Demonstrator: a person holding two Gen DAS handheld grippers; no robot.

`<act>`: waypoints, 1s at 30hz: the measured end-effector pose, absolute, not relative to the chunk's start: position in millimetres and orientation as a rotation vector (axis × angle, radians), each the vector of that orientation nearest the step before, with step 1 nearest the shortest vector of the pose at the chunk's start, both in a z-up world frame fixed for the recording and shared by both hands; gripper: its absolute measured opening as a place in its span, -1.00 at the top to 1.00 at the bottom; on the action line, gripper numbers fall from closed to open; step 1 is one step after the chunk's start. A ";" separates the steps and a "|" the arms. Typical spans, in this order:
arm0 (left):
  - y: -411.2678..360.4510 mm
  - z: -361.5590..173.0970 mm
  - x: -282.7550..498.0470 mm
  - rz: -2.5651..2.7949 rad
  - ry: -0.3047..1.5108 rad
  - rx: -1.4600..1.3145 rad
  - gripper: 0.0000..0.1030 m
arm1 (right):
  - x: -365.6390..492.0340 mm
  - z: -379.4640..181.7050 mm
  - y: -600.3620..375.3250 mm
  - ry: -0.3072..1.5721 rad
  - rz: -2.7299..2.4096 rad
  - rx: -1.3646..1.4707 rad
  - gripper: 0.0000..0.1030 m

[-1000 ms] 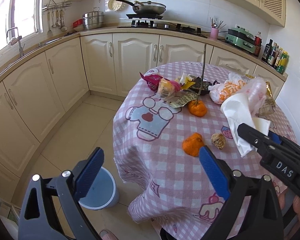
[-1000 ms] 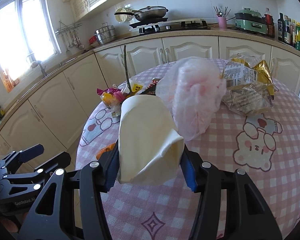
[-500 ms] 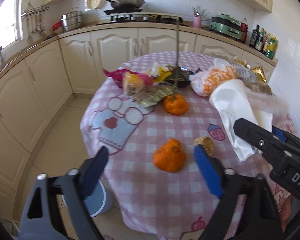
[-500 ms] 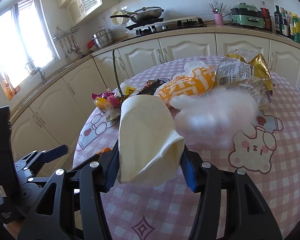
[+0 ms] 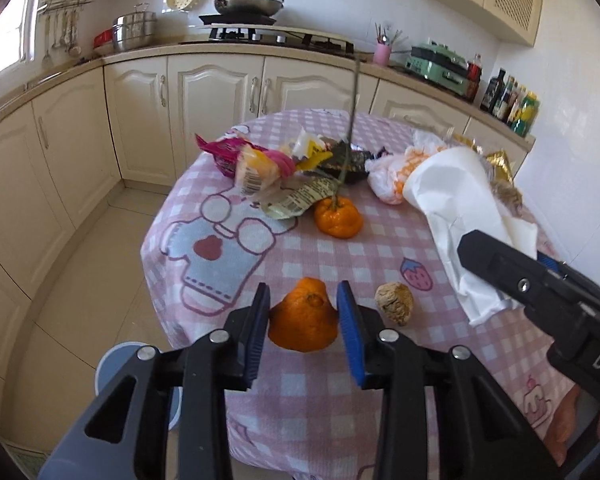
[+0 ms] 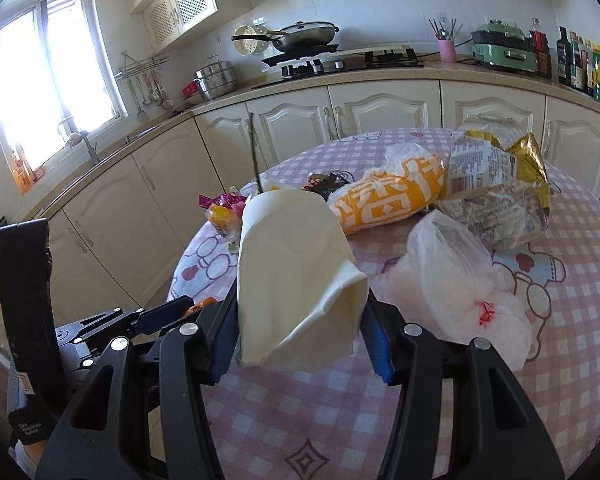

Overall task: Collect trash
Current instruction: 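Carry the cup and peel to the blue bucket and release both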

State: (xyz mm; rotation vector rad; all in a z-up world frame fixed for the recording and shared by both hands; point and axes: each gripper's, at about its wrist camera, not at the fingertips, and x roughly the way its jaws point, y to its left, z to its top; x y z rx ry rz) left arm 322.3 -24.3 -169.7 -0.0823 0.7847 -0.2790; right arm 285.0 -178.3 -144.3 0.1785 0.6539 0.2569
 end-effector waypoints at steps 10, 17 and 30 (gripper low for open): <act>66.6 -146.9 295.6 -0.135 0.707 -0.184 0.35 | 287.9 -121.1 -111.8 0.621 0.382 0.097 0.00; 158.4 -170.6 283.9 0.042 0.745 -0.248 0.35 | 303.3 -141.1 -19.8 0.704 0.548 0.038 0.00; 287.5 -280.7 302.2 0.260 0.943 -0.379 0.35 | 362.8 -287.8 135.8 1.087 0.682 -0.060 0.00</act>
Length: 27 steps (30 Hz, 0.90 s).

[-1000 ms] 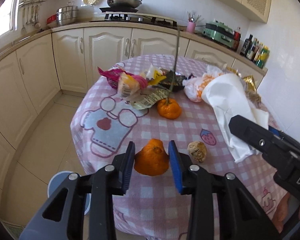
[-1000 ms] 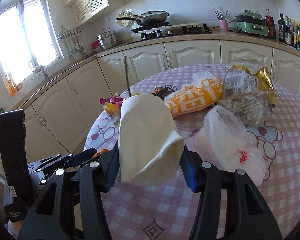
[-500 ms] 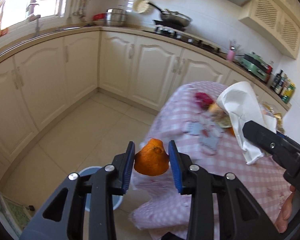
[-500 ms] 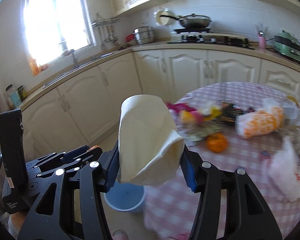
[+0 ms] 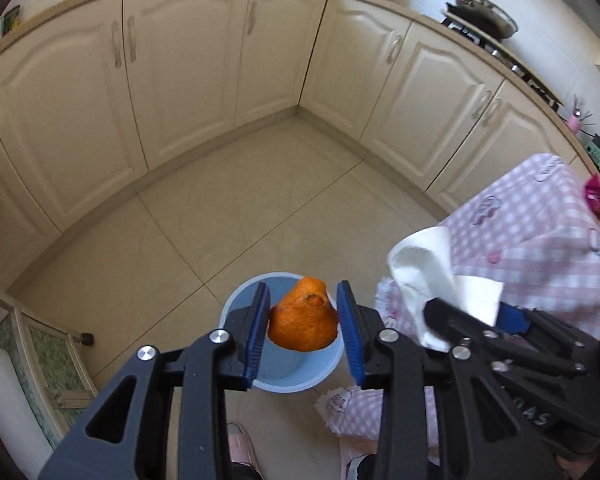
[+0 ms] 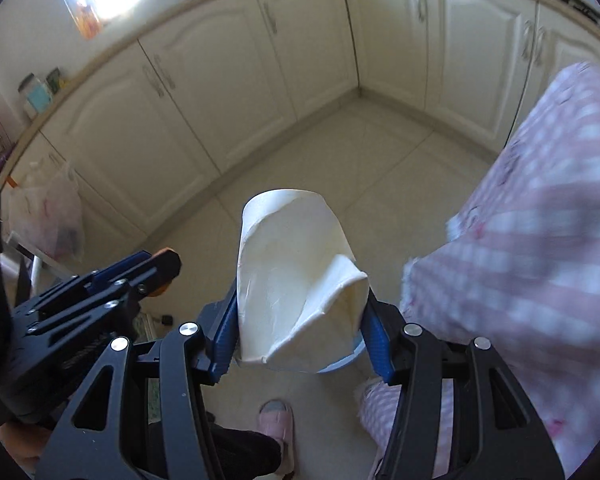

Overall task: Collect trash
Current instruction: 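Carry the cup and peel to the blue bucket and release both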

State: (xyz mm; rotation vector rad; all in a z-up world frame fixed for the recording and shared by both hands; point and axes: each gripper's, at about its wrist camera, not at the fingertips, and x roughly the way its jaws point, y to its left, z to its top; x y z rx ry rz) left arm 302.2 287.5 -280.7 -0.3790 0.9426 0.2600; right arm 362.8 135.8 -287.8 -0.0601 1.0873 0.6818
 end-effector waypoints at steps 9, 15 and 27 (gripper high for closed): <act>322.4 -327.4 327.0 0.280 0.999 -0.411 0.36 | 394.7 -325.1 171.5 1.133 0.647 -0.099 -0.27; 313.2 -344.5 336.5 0.251 1.032 -0.415 0.35 | 387.1 -319.6 157.1 1.060 0.535 -0.163 -0.29; 283.6 -310.0 346.6 0.230 0.982 -0.378 0.06 | 378.6 -267.0 122.4 0.846 0.453 -0.169 -0.31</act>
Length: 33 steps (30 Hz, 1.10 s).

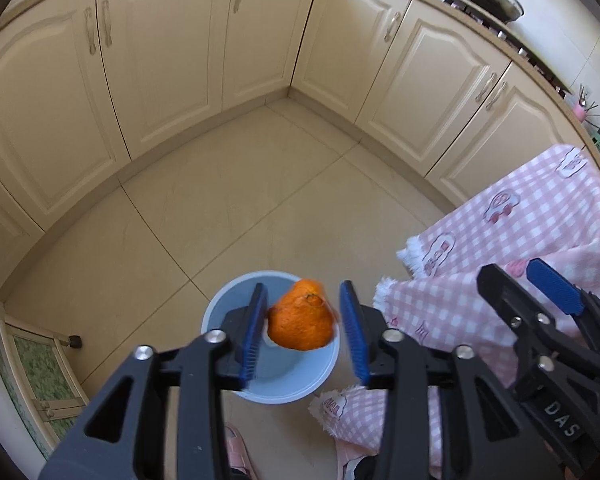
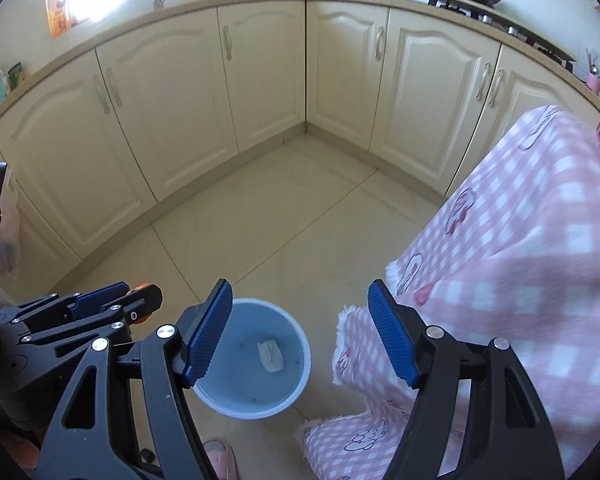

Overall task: Collect trash
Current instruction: 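Carry the cup and peel to the blue bucket and release both, then grasp the walnut shell with the left gripper while the right grasps the plastic bag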

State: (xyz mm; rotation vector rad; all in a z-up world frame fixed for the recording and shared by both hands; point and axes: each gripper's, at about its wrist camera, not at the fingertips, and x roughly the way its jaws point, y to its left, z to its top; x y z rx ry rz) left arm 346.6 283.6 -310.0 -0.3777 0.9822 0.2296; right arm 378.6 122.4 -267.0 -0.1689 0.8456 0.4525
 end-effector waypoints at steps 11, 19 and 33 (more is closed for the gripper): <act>240.5 -217.4 312.9 0.217 0.832 -0.337 -0.27 | 340.8 -182.1 60.2 0.709 0.419 -0.083 -0.33; 157.1 -146.8 283.6 0.094 0.715 -0.256 -0.29 | 299.6 -133.5 -13.6 0.616 0.338 -0.018 -0.35; -31.5 -127.2 280.3 -0.205 0.749 -0.064 -0.33 | 246.8 -123.1 -189.8 0.558 0.009 0.045 -0.48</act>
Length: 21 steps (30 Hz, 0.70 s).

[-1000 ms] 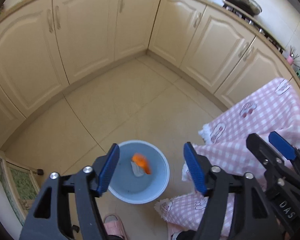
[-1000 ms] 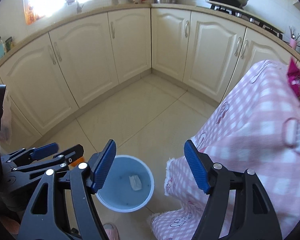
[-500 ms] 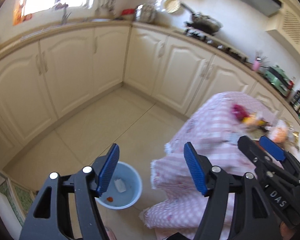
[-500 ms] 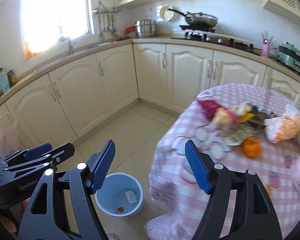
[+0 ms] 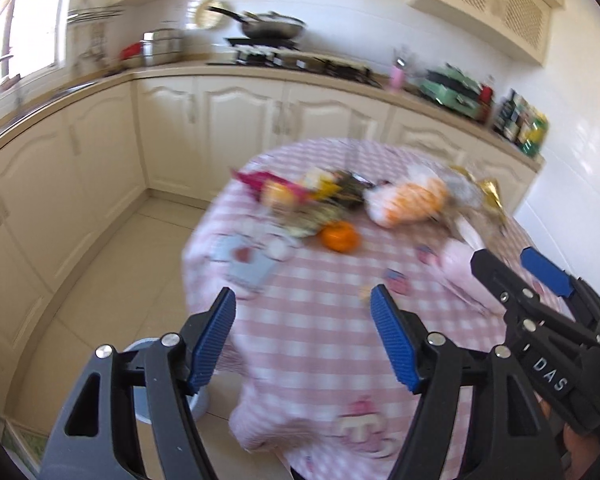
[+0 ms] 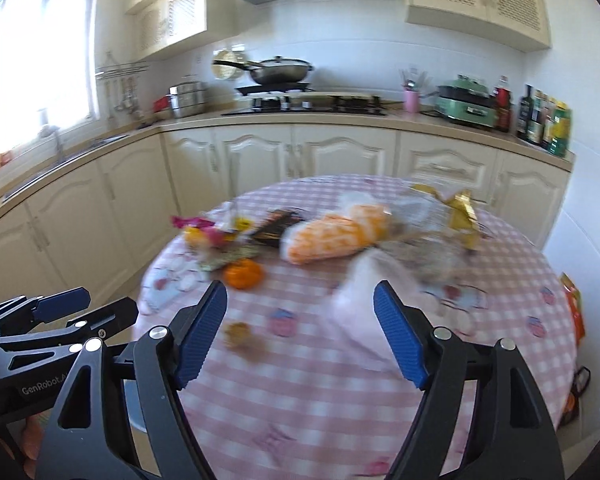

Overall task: Collect trash
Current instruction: 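Grasp the walnut shell with the left gripper while the right grasps the plastic bag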

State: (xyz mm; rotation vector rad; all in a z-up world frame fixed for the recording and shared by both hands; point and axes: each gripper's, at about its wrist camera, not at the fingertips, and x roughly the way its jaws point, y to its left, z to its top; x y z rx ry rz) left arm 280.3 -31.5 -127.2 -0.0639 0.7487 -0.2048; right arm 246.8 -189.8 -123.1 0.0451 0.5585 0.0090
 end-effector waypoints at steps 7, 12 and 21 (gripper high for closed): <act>-84.8 -149.3 295.2 -0.262 0.812 0.010 -0.33 | 252.5 -148.0 -244.3 0.642 -0.044 0.107 -0.55; -98.9 -166.8 311.7 -0.255 0.851 0.034 -0.32 | 257.3 -159.4 -260.3 0.687 -0.028 0.138 -0.57; -104.8 -180.9 330.6 -0.274 0.873 0.046 0.53 | 278.9 -166.9 -266.6 0.744 0.011 0.160 -0.59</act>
